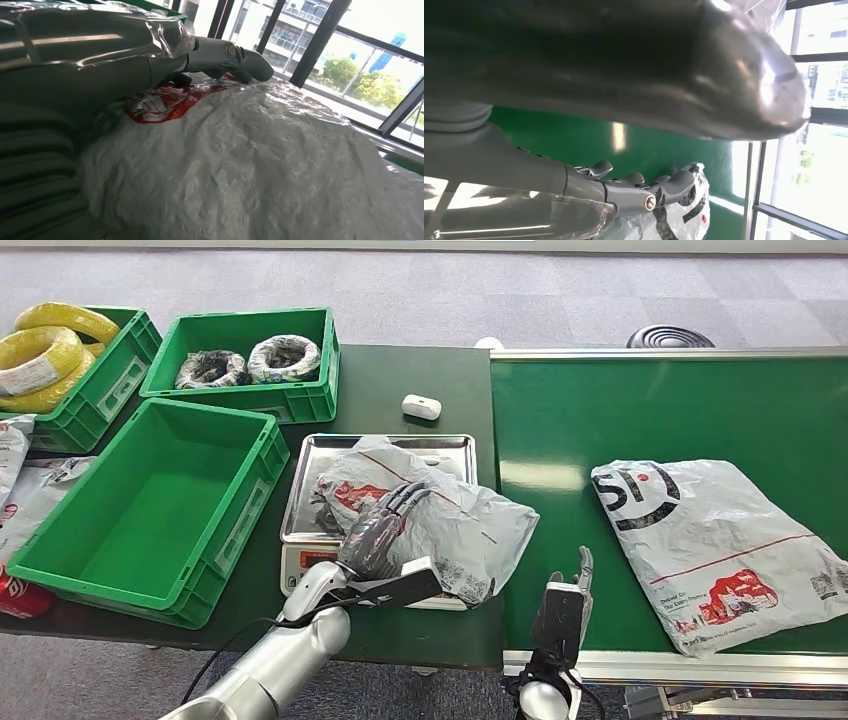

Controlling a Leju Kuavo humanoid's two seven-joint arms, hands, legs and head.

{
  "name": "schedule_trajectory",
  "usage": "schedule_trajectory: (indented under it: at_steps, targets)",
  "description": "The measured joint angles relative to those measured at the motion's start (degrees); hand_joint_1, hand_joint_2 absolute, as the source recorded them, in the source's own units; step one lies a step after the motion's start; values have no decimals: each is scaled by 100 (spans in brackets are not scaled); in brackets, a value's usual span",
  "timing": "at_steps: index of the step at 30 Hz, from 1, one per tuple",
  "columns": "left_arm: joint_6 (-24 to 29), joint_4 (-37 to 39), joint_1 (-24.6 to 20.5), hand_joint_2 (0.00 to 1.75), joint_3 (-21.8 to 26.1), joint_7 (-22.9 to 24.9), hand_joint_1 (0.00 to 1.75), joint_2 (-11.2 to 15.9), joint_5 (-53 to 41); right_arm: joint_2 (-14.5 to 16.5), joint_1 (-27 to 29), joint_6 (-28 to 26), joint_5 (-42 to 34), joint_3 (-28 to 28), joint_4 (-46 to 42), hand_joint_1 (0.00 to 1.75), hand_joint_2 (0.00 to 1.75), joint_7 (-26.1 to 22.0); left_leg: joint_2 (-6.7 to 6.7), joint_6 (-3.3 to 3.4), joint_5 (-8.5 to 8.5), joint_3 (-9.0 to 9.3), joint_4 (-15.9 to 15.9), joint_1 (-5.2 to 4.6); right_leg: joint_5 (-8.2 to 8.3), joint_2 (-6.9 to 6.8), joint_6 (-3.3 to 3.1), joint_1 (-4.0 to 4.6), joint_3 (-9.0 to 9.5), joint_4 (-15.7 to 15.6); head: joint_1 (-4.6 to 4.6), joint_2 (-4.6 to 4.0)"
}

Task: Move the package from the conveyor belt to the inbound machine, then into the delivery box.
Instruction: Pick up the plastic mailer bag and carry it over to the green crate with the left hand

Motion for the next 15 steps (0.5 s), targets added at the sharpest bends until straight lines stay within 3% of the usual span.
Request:
schedule_trajectory:
  at_steps: [5, 7, 8, 12, 15]
  targets:
    - [78, 498, -70, 175, -2, -14, 0, -63, -22, 0, -66, 0, -19, 11, 49, 0, 0, 0, 0, 0, 0, 1, 0, 0, 0, 0, 0, 0, 2, 0, -1, 0]
    - [107, 676, -84, 175, -1, -40, 14, -104, -16, 0, -86, 0, -21, 15, 58, 0, 0, 1, -1, 0, 0, 1, 0, 0, 0, -1, 0, 0, 4, 0, -1, 0]
    - [127, 750, -90, 175, 0, -52, 24, -123, -12, 0, -92, 0, -22, 19, 61, 0, 0, 2, -2, 0, 0, 2, 0, 0, 0, -1, 0, 0, 5, 0, -1, 0]
    - [166, 948, -107, 175, 1, -70, 122, -193, 36, 0, -99, 0, -10, 39, 61, 0, 0, 20, -4, 0, 0, 6, 0, -1, -1, -8, 1, 0, 13, 0, 1, 0]
    - [166, 997, -112, 175, 4, -66, 130, -221, 78, 0, -104, 1, 7, 47, 61, 0, 0, 44, -7, 1, 0, 15, 0, -1, -1, -15, 1, 0, 25, -1, 1, -1]
